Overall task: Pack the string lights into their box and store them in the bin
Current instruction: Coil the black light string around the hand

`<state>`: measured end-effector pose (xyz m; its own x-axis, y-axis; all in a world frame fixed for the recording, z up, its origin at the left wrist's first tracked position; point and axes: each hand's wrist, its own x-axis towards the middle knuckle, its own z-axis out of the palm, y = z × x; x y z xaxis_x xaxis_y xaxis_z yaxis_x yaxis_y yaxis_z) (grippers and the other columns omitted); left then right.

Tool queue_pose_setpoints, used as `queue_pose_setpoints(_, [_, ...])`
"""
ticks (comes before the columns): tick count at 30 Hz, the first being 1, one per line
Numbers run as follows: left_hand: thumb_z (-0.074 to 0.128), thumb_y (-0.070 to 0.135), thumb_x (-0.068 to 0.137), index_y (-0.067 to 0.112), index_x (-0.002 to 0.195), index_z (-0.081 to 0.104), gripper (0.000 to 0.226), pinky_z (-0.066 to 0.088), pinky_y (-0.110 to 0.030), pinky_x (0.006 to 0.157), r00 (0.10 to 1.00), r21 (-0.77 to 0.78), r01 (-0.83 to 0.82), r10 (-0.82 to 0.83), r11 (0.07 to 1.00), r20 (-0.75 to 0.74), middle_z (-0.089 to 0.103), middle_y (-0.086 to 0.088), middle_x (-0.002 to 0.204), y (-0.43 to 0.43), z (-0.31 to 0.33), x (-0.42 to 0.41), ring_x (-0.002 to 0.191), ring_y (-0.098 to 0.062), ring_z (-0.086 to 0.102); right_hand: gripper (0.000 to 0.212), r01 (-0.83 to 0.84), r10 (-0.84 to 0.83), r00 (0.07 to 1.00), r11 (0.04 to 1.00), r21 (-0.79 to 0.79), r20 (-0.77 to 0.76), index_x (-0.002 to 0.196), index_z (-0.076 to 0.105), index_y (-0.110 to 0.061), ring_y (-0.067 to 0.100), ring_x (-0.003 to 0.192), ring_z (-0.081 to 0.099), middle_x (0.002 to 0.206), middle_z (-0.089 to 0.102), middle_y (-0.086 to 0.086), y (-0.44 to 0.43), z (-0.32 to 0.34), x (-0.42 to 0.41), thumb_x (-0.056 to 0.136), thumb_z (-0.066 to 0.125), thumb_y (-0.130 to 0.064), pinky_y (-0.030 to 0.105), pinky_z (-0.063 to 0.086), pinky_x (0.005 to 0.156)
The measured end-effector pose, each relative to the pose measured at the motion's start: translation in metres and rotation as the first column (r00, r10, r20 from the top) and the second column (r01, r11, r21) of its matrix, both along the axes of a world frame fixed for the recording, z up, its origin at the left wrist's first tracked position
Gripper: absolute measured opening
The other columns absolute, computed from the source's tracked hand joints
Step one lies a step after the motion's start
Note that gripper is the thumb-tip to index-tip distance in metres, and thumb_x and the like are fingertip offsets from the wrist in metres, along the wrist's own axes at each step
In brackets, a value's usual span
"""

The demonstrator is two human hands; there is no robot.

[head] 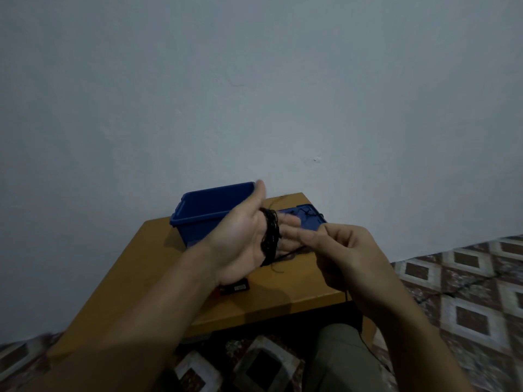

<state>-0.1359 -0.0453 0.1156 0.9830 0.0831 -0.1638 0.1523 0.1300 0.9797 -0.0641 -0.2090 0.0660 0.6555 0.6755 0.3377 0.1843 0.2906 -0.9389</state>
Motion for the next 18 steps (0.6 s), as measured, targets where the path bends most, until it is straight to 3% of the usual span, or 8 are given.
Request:
queue_pose_setpoints(2, [0.019, 0.083, 0.088, -0.008, 0.133, 0.052, 0.106, 0.044, -0.041, 0.090, 0.992, 0.166, 0.080, -0.061, 0.983, -0.113, 0.060, -0.020, 0.104, 0.0012, -0.0020, -0.0009, 0.094, -0.028, 0.064, 0.035, 0.001, 0.000, 1.000, 0.999, 0.041, -0.024, 0.059, 0.051, -0.018, 0.012, 0.040, 0.022, 0.049, 0.035, -0.001, -0.0017, 0.0005, 0.0021, 0.079, 0.073, -0.037, 0.021, 0.022, 0.041])
queue_pose_setpoints(5, [0.015, 0.082, 0.086, -0.003, 0.117, 0.062, 0.102, 0.051, -0.037, 0.079, 0.968, 0.348, 0.171, -0.091, 0.922, -0.233, 0.070, -0.018, 0.091, -0.0011, -0.0024, -0.0043, 0.082, -0.027, 0.067, 0.026, 0.020, -0.017, 0.999, 0.996, 0.083, -0.033, 0.065, 0.059, -0.017, 0.012, 0.041, 0.022, 0.049, 0.035, -0.002, -0.0038, -0.0006, 0.0054, 0.085, 0.073, -0.023, 0.020, 0.022, 0.041])
queue_pose_setpoints(10, [0.015, 0.082, 0.086, 0.001, 0.088, 0.066, 0.096, 0.037, -0.029, 0.052, 0.954, 0.337, 0.242, -0.161, 0.910, -0.251, 0.047, -0.006, 0.056, -0.0035, -0.0039, -0.0059, 0.048, -0.017, 0.041, 0.017, 0.080, -0.080, 0.997, 0.989, 0.126, -0.005, 0.074, 0.065, -0.013, 0.011, 0.041, 0.024, 0.049, 0.036, 0.000, -0.0027, -0.0016, 0.0054, 0.091, 0.065, -0.016, 0.022, 0.022, 0.041])
queue_pose_setpoints(14, [0.018, 0.084, 0.086, 0.010, 0.068, 0.058, 0.086, 0.017, -0.030, 0.049, 0.949, 0.287, 0.259, -0.188, 0.922, -0.252, 0.028, 0.002, 0.047, -0.0039, -0.0043, -0.0064, 0.043, -0.013, 0.020, 0.017, 0.072, -0.076, 0.997, 0.983, 0.171, 0.021, 0.076, 0.067, -0.012, 0.013, 0.042, 0.025, 0.051, 0.037, 0.001, -0.0025, -0.0024, 0.0057, 0.088, 0.072, -0.023, 0.024, 0.022, 0.042])
queue_pose_setpoints(18, [0.018, 0.088, 0.083, 0.017, 0.056, 0.039, 0.079, 0.009, -0.032, 0.048, 0.946, 0.319, 0.265, -0.181, 0.910, -0.269, 0.023, 0.004, 0.045, -0.0070, -0.0045, -0.0066, 0.042, -0.013, 0.013, 0.012, -0.007, -0.009, 0.998, 0.973, 0.233, 0.070, 0.078, 0.070, -0.013, 0.012, 0.042, 0.025, 0.051, 0.040, -0.003, -0.0025, -0.0029, 0.0039, 0.086, 0.067, -0.022, 0.024, 0.022, 0.042])
